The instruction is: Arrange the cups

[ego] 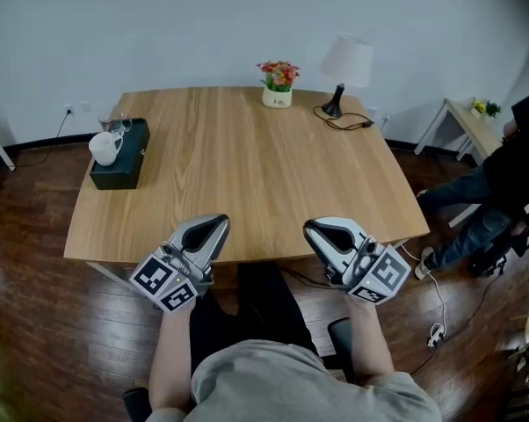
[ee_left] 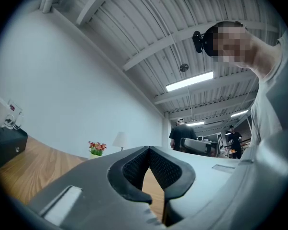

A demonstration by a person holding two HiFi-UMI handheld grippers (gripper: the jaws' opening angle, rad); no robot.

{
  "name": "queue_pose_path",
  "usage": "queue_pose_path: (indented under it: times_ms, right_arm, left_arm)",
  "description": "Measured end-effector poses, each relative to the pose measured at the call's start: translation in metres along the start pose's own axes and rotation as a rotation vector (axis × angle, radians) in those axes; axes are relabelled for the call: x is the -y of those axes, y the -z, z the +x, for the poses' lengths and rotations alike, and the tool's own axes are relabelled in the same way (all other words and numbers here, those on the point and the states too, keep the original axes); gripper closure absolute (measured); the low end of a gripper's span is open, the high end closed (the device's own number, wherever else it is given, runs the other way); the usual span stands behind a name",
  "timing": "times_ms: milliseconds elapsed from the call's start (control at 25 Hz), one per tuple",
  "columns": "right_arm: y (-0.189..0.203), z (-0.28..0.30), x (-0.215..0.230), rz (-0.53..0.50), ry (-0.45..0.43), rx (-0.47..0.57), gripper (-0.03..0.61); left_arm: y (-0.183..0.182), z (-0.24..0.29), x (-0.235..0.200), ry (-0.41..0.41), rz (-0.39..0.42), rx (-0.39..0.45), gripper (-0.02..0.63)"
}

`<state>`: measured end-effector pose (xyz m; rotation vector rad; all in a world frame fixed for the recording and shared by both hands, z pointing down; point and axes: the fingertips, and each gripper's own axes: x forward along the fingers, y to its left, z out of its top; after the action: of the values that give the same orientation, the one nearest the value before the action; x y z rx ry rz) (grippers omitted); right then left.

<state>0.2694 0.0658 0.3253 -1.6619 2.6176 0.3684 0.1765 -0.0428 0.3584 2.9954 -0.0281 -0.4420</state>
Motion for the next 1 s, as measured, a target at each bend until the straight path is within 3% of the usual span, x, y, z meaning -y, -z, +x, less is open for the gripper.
queue_pose_path:
  times_ms: [1000]
  right_arm:
    - [0.022,-0.018,0.037,0.024,0.043,-0.054,0.560]
  left_arm:
    - [0.026,0.036,-0.002,0.018,-0.016,-0.061,0.604]
